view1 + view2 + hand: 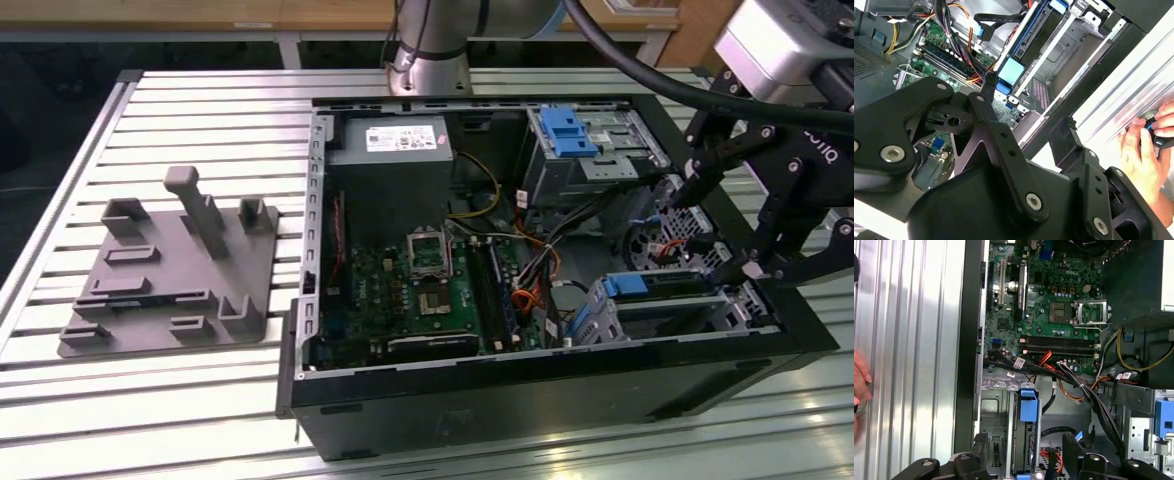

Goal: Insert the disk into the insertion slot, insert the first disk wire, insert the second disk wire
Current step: 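Insert the first disk wire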

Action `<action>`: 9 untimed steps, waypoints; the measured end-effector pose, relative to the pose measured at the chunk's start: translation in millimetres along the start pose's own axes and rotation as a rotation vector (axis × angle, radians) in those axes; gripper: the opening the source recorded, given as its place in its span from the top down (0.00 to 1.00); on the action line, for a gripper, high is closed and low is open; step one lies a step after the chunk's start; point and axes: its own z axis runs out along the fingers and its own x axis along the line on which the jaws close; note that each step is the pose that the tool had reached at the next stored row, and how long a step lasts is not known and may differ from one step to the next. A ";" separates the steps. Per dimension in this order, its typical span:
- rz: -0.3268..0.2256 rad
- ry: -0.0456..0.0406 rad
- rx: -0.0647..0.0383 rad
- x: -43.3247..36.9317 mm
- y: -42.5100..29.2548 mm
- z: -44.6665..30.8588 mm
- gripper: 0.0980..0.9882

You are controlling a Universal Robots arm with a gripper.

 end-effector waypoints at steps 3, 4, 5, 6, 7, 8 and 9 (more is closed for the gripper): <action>0.000 0.0197 -0.001 -1.7 -0.1 0.3 0.33; 0.000 0.0378 -0.002 -3.3 -0.2 0.4 0.33; 0.001 0.0559 -0.002 -4.6 -0.3 0.5 0.33; 0.001 0.0735 -0.003 -5.5 -0.3 0.8 0.33; 0.002 0.0914 -0.003 -6.4 -0.3 0.9 0.33; 0.002 0.1097 -0.004 -7.3 -0.3 0.8 0.33; 0.003 0.1293 -0.005 -8.5 -0.4 1.0 0.33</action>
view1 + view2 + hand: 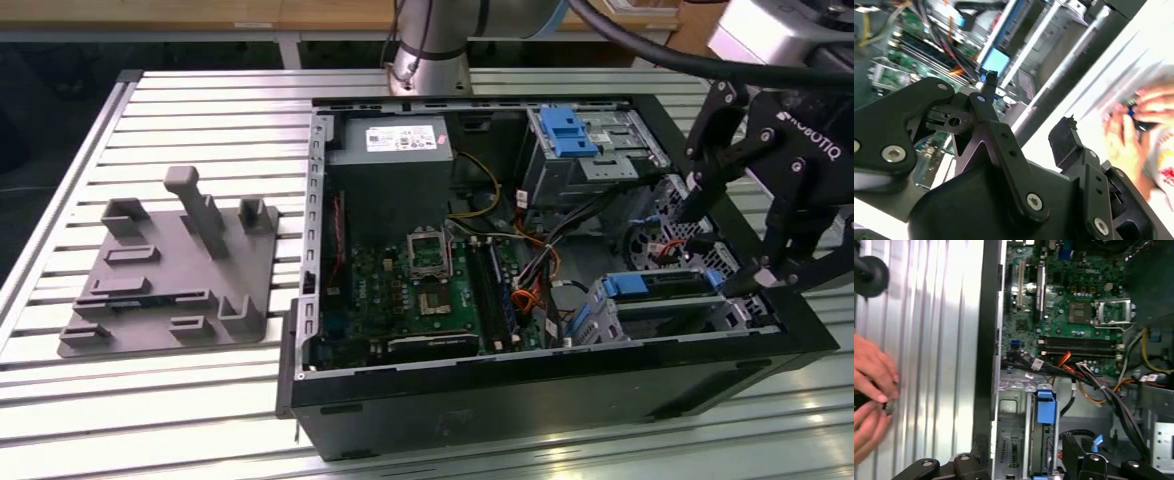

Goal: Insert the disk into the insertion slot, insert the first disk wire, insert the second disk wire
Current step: 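Insert the first disk wire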

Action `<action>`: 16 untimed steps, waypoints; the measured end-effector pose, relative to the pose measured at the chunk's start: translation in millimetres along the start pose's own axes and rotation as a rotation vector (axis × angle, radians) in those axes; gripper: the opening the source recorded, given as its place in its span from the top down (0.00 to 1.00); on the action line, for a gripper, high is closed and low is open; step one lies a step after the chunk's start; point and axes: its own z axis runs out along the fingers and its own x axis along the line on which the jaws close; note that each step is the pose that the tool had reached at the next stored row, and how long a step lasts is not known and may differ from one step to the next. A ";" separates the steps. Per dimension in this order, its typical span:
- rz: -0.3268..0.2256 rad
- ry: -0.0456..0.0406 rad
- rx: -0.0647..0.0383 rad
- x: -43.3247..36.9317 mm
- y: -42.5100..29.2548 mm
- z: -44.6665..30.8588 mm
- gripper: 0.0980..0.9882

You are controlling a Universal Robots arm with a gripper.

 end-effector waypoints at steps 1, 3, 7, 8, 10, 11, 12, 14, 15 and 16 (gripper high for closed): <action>0.000 0.0177 0.000 -1.7 0.0 0.1 0.33; 0.001 0.0526 -0.001 -6.2 -0.2 0.1 0.33; 0.001 0.0574 -0.001 -23.8 -1.0 0.2 0.33; 0.001 0.0574 -0.001 -28.7 -1.3 0.4 0.33; 0.001 0.0574 -0.001 -37.7 -1.8 1.1 0.33; 0.001 0.0576 -0.001 -41.9 -2.9 2.0 0.33; 0.002 0.0592 -0.001 -43.7 -5.2 3.3 0.33; 0.002 0.0795 -0.002 -44.0 -9.8 3.7 0.33; 0.002 0.0973 -0.003 -44.0 -11.9 3.4 0.33; 0.003 0.1162 -0.005 -43.9 -14.0 3.4 0.33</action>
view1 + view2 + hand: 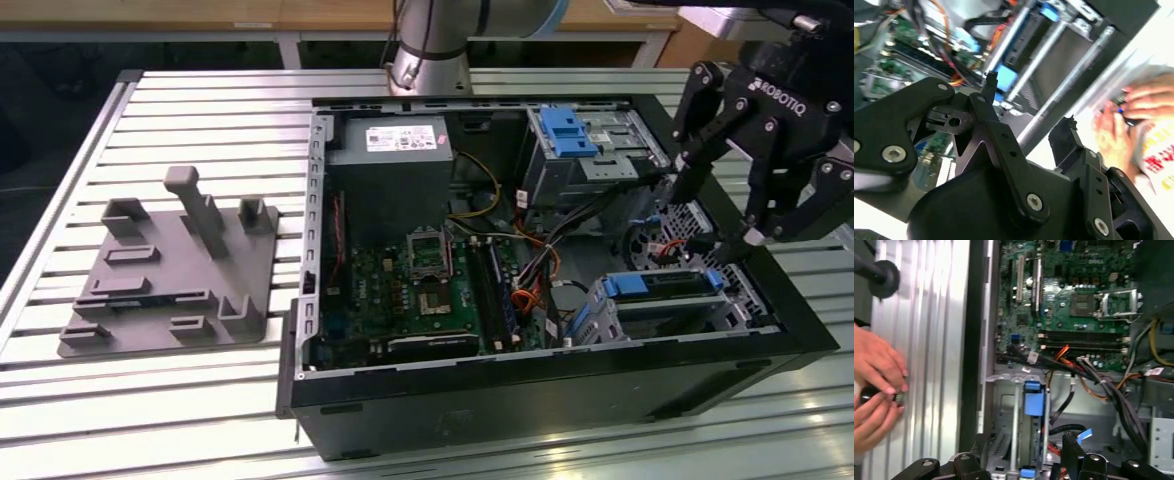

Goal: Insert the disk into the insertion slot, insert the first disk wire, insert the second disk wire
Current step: 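Insert the first disk wire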

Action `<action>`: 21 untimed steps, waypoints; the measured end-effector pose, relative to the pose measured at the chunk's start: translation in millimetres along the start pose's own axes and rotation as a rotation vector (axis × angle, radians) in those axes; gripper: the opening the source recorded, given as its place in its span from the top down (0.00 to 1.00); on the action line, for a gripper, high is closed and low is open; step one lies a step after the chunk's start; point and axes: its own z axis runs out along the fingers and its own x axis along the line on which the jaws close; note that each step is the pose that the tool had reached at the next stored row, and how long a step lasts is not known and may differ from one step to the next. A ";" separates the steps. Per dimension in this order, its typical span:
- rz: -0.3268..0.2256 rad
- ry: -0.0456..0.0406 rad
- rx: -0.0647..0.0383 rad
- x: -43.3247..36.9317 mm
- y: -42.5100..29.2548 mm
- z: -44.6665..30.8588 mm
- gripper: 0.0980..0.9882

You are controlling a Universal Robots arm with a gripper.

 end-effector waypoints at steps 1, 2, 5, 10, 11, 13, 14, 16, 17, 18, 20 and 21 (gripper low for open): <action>0.000 0.0178 -0.002 0.1 -1.8 0.0 0.33; 0.001 0.0356 -0.004 0.1 -3.5 0.0 0.33; 0.000 0.0758 -0.013 0.2 -8.6 0.4 0.33; 0.003 0.0762 -0.020 -3.3 -21.2 6.7 0.33; 0.005 0.0763 -0.020 -4.7 -22.6 7.7 0.33; 0.009 0.0759 -0.021 -7.7 -23.8 9.2 0.33; 0.012 0.0757 -0.022 -9.0 -23.9 9.8 0.33; 0.019 0.0758 -0.023 -11.9 -24.1 10.6 0.33; 0.021 0.0755 -0.023 -14.5 -24.2 11.1 0.33; 0.023 0.0756 -0.024 -17.4 -24.3 11.7 0.33; 0.023 0.0775 -0.024 -25.6 -24.7 13.0 0.33; 0.023 0.0796 -0.024 -30.0 -24.8 13.5 0.33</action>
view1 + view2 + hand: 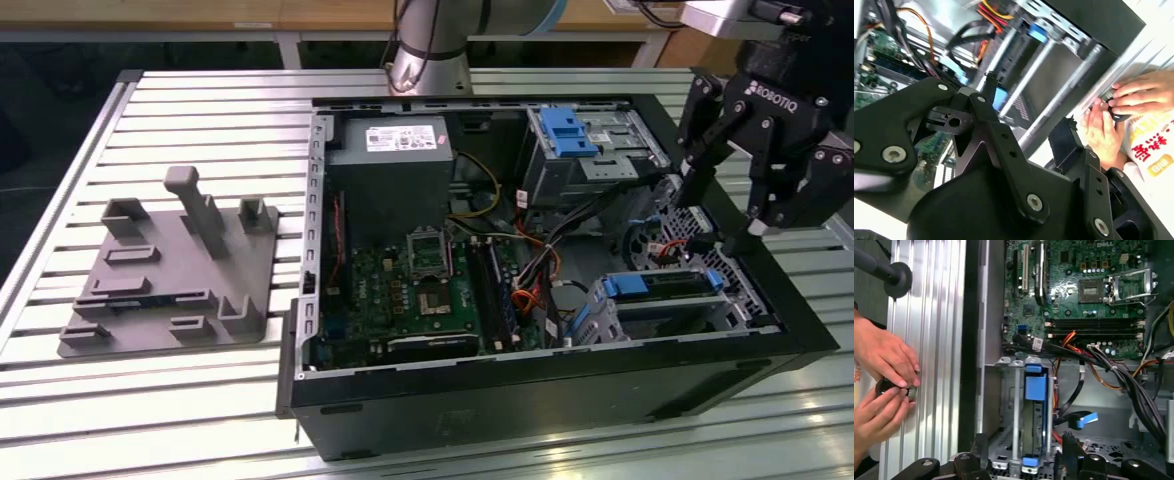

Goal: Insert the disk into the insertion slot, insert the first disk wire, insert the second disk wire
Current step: 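Insert the first disk wire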

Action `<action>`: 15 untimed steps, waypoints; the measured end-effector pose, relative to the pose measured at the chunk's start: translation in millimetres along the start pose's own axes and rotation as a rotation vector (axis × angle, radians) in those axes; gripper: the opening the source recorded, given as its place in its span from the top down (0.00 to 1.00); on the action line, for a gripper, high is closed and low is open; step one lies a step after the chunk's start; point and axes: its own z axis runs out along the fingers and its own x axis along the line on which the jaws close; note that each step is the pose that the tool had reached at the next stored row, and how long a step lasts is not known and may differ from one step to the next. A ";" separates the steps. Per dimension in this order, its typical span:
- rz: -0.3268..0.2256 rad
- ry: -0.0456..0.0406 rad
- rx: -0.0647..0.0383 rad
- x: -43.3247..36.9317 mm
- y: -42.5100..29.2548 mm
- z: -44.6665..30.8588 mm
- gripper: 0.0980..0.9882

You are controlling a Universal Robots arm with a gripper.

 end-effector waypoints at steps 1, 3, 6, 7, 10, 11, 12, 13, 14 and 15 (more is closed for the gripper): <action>0.000 0.0024 0.000 -4.4 -0.1 0.1 0.33; 0.000 0.0058 0.000 -13.2 -0.3 0.9 0.42; 0.002 0.0068 -0.001 -21.3 -3.6 4.4 0.50; 0.004 0.0066 -0.001 -22.2 -5.7 5.6 0.50; 0.014 0.0063 -0.004 -24.2 -10.7 8.1 0.50; 0.015 0.0065 -0.004 -24.7 -13.1 8.5 0.50; 0.016 0.0064 -0.004 -25.2 -15.7 8.9 0.50; 0.017 0.0062 -0.005 -25.7 -18.5 9.5 0.50; 0.019 0.0063 -0.005 -26.2 -20.2 9.9 0.50; 0.024 0.0067 -0.006 -26.6 -21.4 10.1 0.50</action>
